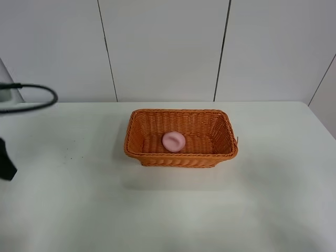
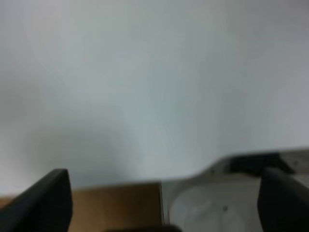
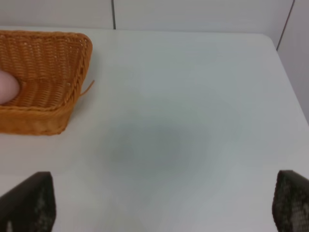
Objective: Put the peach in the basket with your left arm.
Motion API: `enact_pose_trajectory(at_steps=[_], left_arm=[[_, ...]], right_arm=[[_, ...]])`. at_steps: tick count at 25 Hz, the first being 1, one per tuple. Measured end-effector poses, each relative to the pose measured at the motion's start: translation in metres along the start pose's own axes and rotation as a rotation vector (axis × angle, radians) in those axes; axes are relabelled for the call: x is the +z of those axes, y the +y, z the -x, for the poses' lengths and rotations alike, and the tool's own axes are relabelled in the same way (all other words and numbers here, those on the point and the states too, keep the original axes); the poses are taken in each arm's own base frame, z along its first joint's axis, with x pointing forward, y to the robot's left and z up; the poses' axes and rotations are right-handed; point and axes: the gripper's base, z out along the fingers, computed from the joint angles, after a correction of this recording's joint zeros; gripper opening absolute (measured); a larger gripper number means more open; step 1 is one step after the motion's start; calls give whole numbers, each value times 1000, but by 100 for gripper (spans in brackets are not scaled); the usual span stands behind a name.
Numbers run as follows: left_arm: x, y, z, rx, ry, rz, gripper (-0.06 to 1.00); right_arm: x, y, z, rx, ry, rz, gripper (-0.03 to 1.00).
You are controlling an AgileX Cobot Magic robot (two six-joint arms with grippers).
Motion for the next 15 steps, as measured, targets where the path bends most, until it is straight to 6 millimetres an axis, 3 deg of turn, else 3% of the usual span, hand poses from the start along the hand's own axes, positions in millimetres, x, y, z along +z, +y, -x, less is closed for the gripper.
enact_pose_trajectory(at_steps=[3, 7, 15], left_arm=[[11, 0, -44, 2, -20, 1, 80], [19, 0, -87, 14, -138, 10, 80], [6, -3, -135, 50, -536, 26, 80]], right_arm=[[0, 0, 0, 0, 0, 0, 69], [0, 0, 0, 0, 0, 0, 69], [0, 0, 0, 0, 0, 0, 69]])
